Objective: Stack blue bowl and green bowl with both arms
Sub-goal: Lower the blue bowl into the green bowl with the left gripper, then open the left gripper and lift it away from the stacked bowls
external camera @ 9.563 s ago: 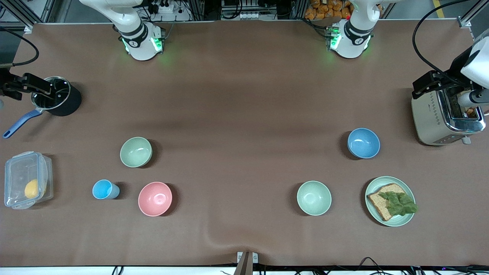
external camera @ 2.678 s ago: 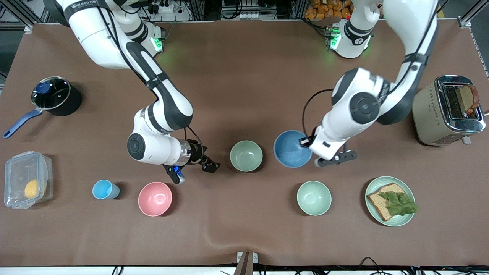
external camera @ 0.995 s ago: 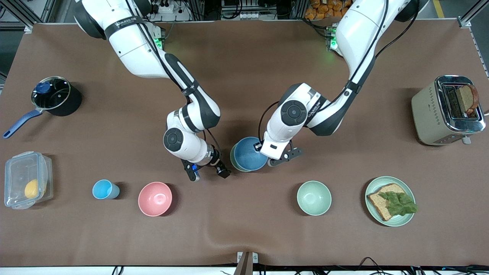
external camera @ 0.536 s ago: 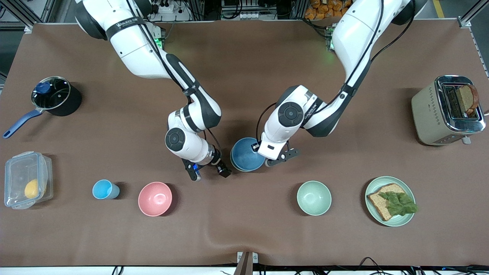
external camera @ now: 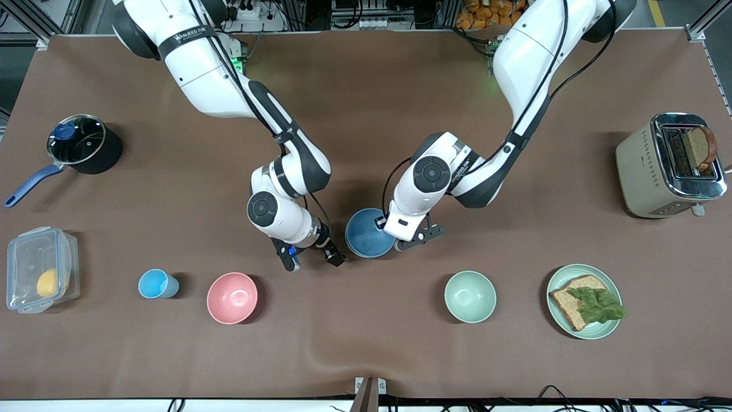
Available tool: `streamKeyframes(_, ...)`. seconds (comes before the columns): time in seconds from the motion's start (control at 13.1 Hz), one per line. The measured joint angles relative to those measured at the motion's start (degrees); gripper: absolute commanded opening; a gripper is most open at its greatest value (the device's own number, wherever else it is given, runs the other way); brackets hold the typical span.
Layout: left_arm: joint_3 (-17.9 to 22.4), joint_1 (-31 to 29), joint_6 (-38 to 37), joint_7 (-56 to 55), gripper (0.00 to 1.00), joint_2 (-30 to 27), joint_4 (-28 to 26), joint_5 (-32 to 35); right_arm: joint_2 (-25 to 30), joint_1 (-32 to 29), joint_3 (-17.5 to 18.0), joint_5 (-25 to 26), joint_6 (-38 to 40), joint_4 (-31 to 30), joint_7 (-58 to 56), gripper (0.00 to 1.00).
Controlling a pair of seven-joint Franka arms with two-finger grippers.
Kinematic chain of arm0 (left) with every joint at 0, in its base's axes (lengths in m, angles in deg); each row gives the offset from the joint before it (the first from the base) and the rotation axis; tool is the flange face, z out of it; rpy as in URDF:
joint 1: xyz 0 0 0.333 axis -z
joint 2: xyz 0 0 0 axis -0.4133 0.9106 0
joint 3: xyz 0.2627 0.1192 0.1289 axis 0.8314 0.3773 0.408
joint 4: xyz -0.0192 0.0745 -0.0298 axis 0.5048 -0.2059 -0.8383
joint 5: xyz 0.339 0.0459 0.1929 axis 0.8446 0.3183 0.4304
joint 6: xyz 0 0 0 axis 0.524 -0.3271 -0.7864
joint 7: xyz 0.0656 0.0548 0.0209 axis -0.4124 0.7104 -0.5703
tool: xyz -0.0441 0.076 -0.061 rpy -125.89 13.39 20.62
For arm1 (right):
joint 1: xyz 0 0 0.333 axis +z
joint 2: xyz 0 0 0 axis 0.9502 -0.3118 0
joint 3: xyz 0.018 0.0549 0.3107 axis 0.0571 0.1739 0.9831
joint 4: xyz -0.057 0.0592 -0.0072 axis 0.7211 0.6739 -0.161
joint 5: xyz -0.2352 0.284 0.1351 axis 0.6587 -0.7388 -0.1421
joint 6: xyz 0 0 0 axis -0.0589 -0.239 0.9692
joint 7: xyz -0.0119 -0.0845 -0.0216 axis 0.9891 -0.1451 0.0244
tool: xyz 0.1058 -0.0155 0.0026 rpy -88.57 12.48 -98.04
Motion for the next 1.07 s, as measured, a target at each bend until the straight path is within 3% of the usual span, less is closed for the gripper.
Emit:
streamKeyframes(0.84, 0.1, 0.6, 0.7, 0.0, 0.02, 1.1, 0.1, 0.0, 0.0, 0.0, 0.0, 1.5, 0.0, 0.0, 0.0, 1.0)
streamKeyframes(0.99, 0.1, 0.6, 0.7, 0.0, 0.4, 1.1, 0.1, 0.0, 0.0, 0.0, 0.0, 1.9, 0.1, 0.0, 0.0, 1.0)
streamKeyframes(1.07, 0.1, 0.6, 0.7, 0.0, 0.69, 1.1, 0.1, 0.0, 0.0, 0.0, 0.0, 1.9, 0.1, 0.0, 0.0, 1.0)
